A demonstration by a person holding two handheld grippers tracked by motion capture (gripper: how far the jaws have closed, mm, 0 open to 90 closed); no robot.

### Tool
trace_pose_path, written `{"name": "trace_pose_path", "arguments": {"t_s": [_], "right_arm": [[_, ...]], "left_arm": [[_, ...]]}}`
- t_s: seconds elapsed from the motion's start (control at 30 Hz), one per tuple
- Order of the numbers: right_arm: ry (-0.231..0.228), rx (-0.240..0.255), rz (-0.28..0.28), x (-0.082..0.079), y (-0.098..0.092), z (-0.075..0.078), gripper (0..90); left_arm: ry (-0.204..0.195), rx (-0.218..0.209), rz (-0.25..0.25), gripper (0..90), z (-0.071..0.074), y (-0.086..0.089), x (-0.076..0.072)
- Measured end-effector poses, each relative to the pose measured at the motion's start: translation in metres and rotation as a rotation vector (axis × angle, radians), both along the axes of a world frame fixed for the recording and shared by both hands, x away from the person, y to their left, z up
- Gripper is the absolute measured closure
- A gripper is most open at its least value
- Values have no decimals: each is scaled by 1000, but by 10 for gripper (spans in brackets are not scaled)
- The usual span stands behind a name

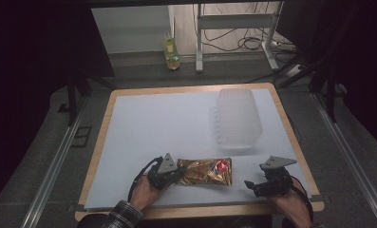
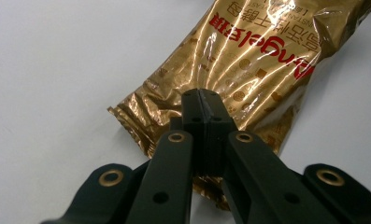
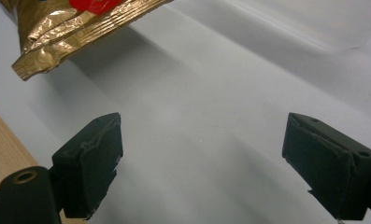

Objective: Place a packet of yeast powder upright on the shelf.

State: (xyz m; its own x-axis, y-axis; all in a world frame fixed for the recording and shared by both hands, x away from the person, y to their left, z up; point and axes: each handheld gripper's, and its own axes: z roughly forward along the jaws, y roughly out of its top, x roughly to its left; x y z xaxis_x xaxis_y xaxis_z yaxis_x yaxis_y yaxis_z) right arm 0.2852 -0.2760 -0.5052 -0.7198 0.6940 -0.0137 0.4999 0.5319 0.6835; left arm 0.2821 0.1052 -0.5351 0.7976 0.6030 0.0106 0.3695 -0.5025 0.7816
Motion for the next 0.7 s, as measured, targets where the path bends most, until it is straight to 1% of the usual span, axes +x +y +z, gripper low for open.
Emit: {"name": "trace_pose_path", "arguments": {"t_s": [0.13,0.27,0.37,0.4,0.43,0.47,0.5,0.53,0.57,0.63,0.7], "right_arm": [[8,7,6,0,1,0,127],[22,19,18,-1,3,0,128],[37,37,43,-2,7,1,128],[39,40,46,-2,8,1,128],[44,41,53,-3,9,1,128],[49,45,59,-3,10,0,128],[56,48,64,-4,10,0,128],[65,53,71,-4,12,-1,128],[65,53,71,-4,12,-1,128],[79,66,91,-4,17,-1,128],[81,73,98,-4,18,-1,128]], "left_arm": [[15,3,6,900,-1,3,-2],[20,4,11,900,-2,4,-3],[23,0,20,900,-5,5,-4],[20,27,27,900,-6,5,-5],[20,27,27,900,-6,5,-5],[31,49,37,899,-10,8,-6],[32,54,39,899,-10,8,-7],[25,64,36,899,-9,6,-7],[25,64,36,899,-9,6,-7],[30,53,34,899,-10,7,-6],[29,51,34,899,-10,7,-6]]}}
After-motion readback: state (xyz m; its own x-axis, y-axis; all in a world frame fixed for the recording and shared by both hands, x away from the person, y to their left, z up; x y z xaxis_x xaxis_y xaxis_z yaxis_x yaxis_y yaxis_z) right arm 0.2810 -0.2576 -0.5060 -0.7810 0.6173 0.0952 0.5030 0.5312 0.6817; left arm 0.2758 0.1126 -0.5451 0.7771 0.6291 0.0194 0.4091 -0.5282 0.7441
